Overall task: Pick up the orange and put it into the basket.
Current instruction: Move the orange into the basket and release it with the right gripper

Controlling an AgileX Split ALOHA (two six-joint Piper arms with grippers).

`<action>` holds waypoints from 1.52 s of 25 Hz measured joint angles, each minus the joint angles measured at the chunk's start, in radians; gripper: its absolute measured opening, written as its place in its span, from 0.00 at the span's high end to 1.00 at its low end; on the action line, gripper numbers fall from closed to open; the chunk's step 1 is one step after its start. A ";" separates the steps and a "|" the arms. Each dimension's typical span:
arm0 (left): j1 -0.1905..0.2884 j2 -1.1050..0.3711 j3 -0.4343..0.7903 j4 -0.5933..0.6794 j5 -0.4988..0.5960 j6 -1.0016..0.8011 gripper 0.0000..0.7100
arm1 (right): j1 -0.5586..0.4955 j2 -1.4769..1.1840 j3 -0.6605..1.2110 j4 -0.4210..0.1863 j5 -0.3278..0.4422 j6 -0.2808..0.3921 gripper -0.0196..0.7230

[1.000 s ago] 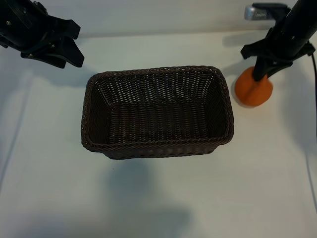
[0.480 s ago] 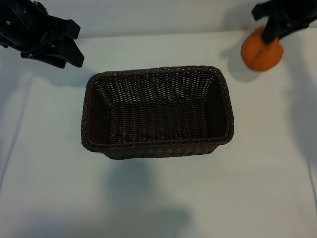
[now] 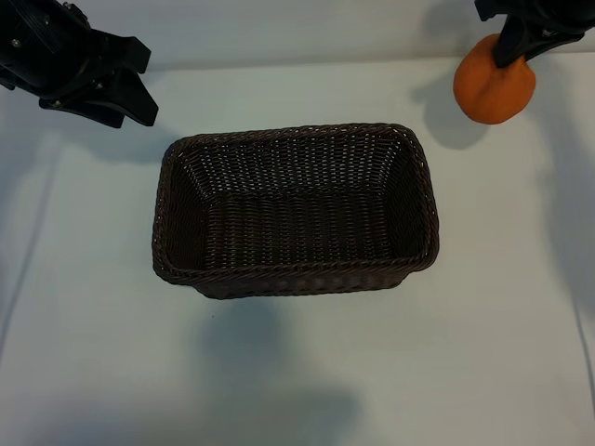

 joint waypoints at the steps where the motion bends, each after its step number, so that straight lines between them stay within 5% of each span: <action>1: 0.000 0.000 0.000 0.000 0.000 0.000 0.37 | 0.008 0.000 0.000 0.005 0.000 0.000 0.83; 22: 0.000 0.000 0.000 -0.004 0.000 -0.002 0.37 | 0.417 0.000 0.000 0.026 -0.031 0.048 0.83; 38: 0.000 0.000 0.000 -0.004 0.000 -0.010 0.37 | 0.432 0.046 0.000 0.028 -0.077 0.070 0.83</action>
